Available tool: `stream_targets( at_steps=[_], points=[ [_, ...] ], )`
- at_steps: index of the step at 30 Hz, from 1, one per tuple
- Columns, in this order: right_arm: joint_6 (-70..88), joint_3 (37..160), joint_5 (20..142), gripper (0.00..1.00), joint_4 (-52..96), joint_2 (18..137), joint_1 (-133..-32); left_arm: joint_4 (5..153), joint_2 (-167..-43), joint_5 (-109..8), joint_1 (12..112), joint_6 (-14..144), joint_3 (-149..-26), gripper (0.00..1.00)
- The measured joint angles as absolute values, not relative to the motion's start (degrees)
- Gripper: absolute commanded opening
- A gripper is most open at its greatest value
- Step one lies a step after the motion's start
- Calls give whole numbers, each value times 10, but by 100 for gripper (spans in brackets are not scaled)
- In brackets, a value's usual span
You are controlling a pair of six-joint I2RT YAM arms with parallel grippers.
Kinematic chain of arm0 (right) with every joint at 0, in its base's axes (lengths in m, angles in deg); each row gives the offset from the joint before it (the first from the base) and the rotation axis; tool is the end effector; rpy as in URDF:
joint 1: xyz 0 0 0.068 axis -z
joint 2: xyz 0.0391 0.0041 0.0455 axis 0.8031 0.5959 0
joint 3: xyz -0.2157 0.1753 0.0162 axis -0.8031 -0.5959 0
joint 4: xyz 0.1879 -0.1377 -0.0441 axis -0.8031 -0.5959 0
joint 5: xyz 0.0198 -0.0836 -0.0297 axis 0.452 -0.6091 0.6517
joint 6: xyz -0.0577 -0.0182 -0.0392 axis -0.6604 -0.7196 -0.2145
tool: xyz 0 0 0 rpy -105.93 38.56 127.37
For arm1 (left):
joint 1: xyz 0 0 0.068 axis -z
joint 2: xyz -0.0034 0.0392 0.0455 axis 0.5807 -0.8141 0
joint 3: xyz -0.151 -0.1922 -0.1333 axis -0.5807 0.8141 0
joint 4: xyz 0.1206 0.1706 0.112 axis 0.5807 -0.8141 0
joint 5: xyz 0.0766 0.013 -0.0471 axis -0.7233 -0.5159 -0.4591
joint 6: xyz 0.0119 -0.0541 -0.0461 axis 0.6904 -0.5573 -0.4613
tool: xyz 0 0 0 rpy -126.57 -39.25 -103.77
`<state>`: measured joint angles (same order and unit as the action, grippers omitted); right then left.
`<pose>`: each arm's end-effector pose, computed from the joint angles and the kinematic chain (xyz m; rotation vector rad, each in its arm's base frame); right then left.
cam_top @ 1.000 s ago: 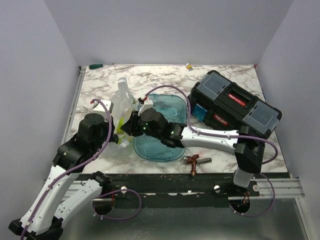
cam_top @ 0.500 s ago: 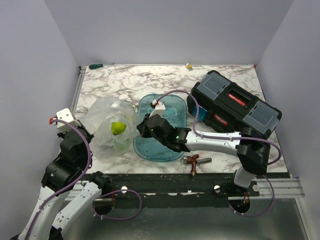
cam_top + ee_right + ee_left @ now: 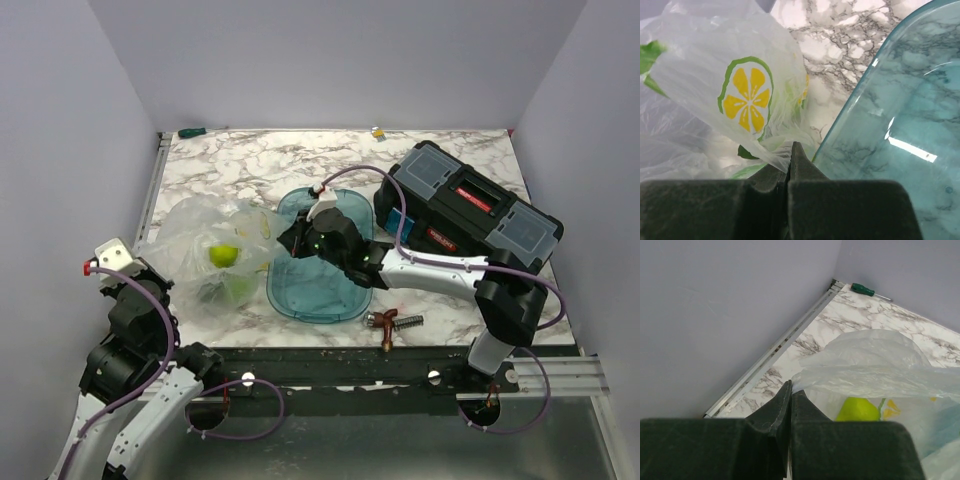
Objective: Take the fake fruits out of the plastic bag
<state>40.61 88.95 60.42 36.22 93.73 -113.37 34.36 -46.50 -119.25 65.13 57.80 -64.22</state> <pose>0.2108 0.3372 0.2781 -0.2072 1.9799 0.9436 0.0406 0.0367 0.3396 -0.5836 1.5638 0.2873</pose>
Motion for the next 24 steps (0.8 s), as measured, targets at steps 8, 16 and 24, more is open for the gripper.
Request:
stream_targets(
  at_steps=[8,16,24],
  points=[
    [393,868,665,1,386,944,-1089,360,-450,-1208,651,619,-637,0],
    [395,923,701,27,344,968,-1096,347,-450,-1142,651,629,-646,32],
    [358,979,656,65,250,943,-1163,272,-453,-1018,651,587,-748,60]
  ],
)
